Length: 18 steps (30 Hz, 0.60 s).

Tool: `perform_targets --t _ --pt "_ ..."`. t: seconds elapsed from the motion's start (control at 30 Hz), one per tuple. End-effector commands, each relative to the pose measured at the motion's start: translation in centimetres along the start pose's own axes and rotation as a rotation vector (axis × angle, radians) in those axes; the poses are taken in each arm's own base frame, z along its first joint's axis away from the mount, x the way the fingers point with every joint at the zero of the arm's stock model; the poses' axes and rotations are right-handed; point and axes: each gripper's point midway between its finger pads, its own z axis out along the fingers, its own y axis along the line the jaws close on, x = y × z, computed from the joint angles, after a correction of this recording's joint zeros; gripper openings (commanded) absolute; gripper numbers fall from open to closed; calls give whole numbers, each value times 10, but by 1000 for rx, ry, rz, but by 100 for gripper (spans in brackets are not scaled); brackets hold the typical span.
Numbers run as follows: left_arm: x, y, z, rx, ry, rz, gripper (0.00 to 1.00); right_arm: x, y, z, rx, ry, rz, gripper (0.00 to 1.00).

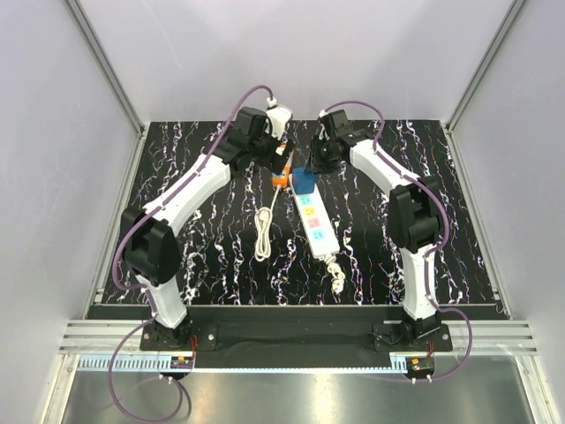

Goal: Insert the plug

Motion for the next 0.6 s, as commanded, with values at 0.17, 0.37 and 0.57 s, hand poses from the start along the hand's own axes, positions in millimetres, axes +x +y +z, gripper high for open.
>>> perform_targets --t 0.17,0.37,0.57 --pt "-4 31 -15 -117 -56 -385 99 111 -76 31 302 263 -74 31" --pt "-13 -29 6 296 -47 -439 83 117 -72 37 260 254 -56 31" --pt "-24 -44 32 399 -77 -574 0 116 -66 37 222 250 -60 31"
